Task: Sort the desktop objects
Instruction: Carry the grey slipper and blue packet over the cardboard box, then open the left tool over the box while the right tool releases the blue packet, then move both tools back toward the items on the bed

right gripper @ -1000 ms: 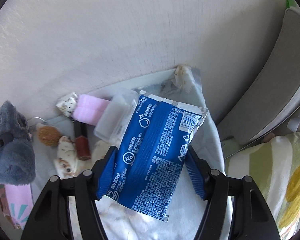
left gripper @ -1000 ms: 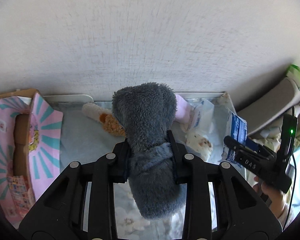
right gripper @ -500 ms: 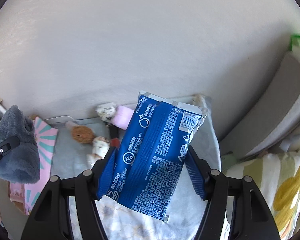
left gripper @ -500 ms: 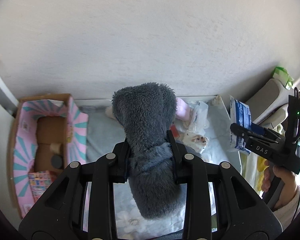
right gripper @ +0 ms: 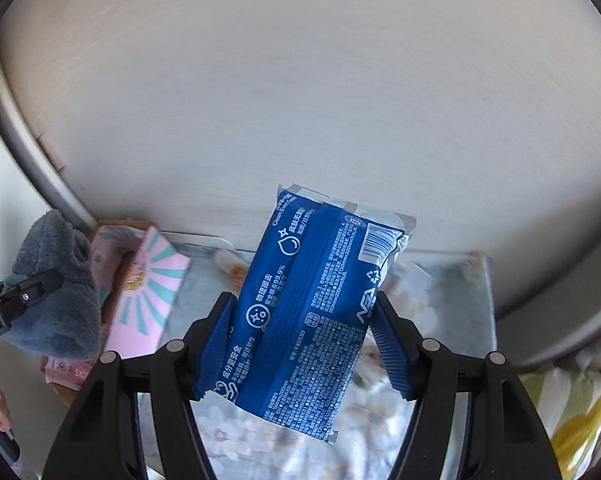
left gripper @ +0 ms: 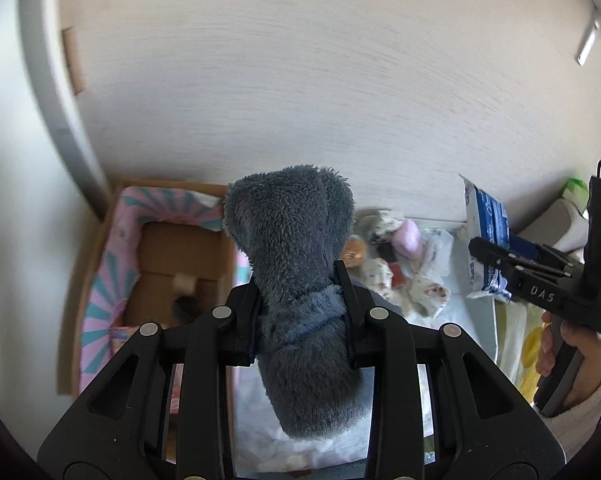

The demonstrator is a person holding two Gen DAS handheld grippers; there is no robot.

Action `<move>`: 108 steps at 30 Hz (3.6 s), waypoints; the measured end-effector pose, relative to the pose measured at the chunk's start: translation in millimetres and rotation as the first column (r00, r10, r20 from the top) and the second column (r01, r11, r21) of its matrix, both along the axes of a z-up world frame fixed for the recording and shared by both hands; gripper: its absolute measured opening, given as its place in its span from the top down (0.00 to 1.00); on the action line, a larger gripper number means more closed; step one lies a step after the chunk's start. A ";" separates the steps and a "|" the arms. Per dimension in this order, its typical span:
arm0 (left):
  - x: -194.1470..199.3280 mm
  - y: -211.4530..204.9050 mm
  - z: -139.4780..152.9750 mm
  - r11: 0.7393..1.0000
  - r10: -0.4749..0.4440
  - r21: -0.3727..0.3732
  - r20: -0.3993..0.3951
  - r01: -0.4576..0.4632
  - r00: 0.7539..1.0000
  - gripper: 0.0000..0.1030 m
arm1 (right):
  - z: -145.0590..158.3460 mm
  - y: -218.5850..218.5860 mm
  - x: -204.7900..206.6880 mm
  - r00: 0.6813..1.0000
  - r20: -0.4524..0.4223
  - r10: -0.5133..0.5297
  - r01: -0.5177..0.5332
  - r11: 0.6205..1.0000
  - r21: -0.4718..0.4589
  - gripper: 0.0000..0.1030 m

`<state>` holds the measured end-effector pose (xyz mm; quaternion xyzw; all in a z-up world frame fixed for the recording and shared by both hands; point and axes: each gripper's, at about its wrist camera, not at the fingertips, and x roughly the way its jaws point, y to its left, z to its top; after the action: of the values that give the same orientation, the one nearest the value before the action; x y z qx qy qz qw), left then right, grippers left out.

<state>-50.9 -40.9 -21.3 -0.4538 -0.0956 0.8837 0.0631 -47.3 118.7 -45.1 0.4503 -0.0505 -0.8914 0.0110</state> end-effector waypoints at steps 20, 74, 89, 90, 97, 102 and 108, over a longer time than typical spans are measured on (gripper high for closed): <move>41.9 -114.8 -42.5 0.974 0.228 -0.020 0.088 -0.227 0.970 0.74 | -5.1 -196.4 -62.7 0.792 0.051 0.608 -0.610 0.792 0.033 0.39; 44.3 -96.0 -62.8 0.985 0.162 -0.084 0.122 -0.152 0.979 0.00 | -20.4 -222.5 -75.2 0.755 0.023 0.656 -0.651 0.753 -0.098 0.08; 44.6 -79.2 -42.3 0.991 0.097 -0.098 0.083 -0.088 0.992 0.00 | 16.0 -159.4 -35.8 0.805 -0.062 0.590 -0.593 0.804 -0.038 0.08; 44.5 -77.8 -40.7 0.992 0.090 -0.097 0.080 -0.082 0.993 0.00 | 17.9 -151.5 -32.9 0.811 -0.061 0.582 -0.584 0.811 -0.027 0.08; 37.7 -53.8 -33.3 0.994 0.028 -0.103 0.067 -0.021 0.997 0.00 | 21.9 -102.6 -12.1 0.856 -0.071 0.513 -0.509 0.859 0.060 0.08; 31.2 -25.4 -34.4 0.993 -0.037 -0.110 0.073 0.045 0.997 0.00 | 21.2 -67.0 3.2 0.892 -0.056 0.449 -0.441 0.890 0.116 0.08; 25.6 3.3 -41.8 0.992 -0.088 -0.084 0.083 0.095 0.993 0.00 | 12.2 -22.9 20.8 0.933 -0.038 0.357 -0.353 0.931 0.088 0.08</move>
<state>-25.2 -37.6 -63.2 -0.4945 -0.0382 0.8647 0.0797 -26.4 95.8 -32.9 0.4280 0.0676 -0.8877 0.1554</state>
